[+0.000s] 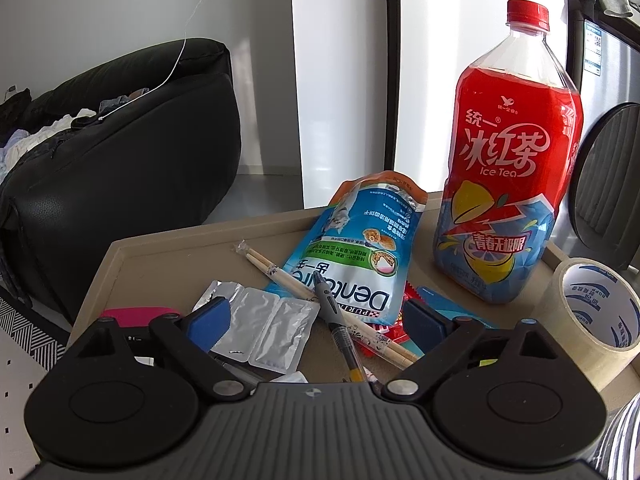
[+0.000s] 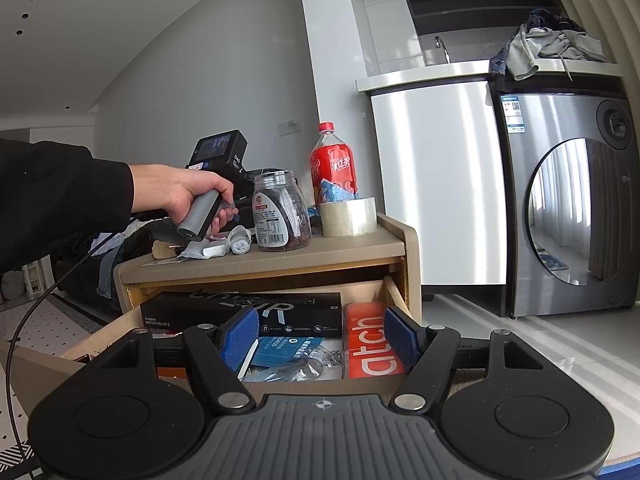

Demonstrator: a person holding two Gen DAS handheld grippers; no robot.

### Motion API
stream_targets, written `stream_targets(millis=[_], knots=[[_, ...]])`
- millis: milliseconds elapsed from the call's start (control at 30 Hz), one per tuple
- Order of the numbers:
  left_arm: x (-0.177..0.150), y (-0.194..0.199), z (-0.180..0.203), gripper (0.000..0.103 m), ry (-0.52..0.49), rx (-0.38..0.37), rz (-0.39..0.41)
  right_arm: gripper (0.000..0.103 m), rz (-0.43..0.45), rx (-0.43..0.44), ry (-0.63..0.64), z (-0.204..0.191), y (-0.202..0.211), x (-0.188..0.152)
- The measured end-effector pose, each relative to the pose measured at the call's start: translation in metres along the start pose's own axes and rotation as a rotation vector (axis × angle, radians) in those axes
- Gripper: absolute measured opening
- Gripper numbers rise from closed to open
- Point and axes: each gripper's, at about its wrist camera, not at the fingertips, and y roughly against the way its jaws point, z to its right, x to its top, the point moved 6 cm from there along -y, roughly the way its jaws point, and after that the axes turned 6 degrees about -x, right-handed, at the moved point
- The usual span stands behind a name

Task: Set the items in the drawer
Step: 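Lower the left gripper onto the pen and close on it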

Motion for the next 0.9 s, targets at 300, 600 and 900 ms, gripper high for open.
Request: stream_targets(millis=[300, 600, 900], knots=[[-0.0051, -0.0004, -0.0035, 0.067, 0.010, -0.047, -0.037, 0.073, 0.003, 0.003, -0.004, 0.0006, 0.0000, 0.0005], [-0.0044, 0.0036, -0.0044, 0.051, 0.030, -0.094, -0.048, 0.073, 0.003, -0.002, -0.001, 0.0020, -0.0009, -0.0003], [-0.0092, 0.0005, 0.0013, 0.038, 0.035, -0.137, -0.083, 0.073, 0.004, -0.004, -0.003, 0.0030, -0.0011, -0.0005]])
